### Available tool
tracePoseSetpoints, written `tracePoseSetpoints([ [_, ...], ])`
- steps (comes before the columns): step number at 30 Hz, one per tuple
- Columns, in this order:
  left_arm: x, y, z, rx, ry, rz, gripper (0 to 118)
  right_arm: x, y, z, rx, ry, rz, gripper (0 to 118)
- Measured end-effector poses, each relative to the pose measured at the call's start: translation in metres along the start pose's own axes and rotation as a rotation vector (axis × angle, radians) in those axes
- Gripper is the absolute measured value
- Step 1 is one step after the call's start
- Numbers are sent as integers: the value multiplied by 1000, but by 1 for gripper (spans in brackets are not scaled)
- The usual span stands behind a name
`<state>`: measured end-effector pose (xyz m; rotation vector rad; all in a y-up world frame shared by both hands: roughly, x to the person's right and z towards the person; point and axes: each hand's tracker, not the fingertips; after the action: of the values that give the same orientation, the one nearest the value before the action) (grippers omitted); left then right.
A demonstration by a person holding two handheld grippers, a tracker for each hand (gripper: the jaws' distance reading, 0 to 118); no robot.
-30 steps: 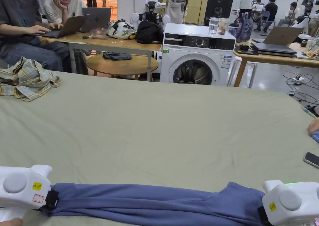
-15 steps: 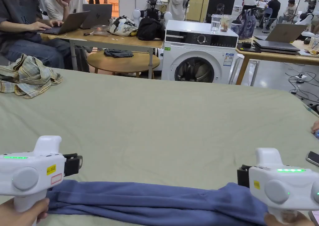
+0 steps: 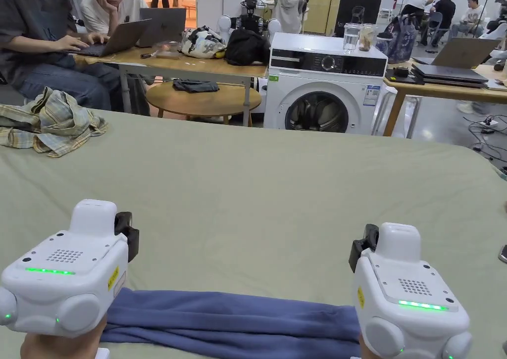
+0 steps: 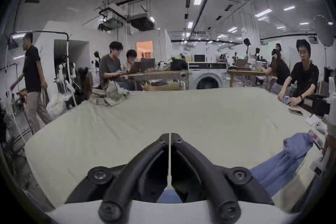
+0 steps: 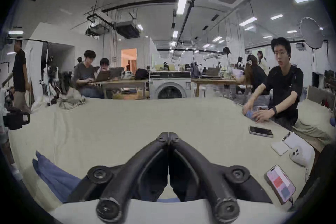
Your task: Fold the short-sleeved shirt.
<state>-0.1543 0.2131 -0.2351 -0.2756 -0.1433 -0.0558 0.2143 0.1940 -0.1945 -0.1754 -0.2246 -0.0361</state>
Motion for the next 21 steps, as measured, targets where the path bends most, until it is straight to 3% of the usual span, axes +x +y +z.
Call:
tracePoseSetpoints([
  [3, -24, 2, 2, -89, 11, 17, 0, -8, 2, -2, 3, 20, 0, 0],
  [12, -131, -15, -16, -473, -188, 289, 0, -39, -1, -10, -9, 71, 29, 0],
  [13, -141, -16, -21, -513, -226, 340, 4, -42, -2, -12, -16, 80, 28, 0],
  [17, -178, -33, -43, -643, -375, 489, 57, -52, -6, -19, -50, 100, 37, 0],
  [19, -191, -44, -53, -701, -397, 532, 68, -56, -8, -20, -60, 110, 44, 0],
  [21, -204, -56, -64, -749, -443, 597, 69, -59, -10, -21, -69, 115, 53, 0],
])
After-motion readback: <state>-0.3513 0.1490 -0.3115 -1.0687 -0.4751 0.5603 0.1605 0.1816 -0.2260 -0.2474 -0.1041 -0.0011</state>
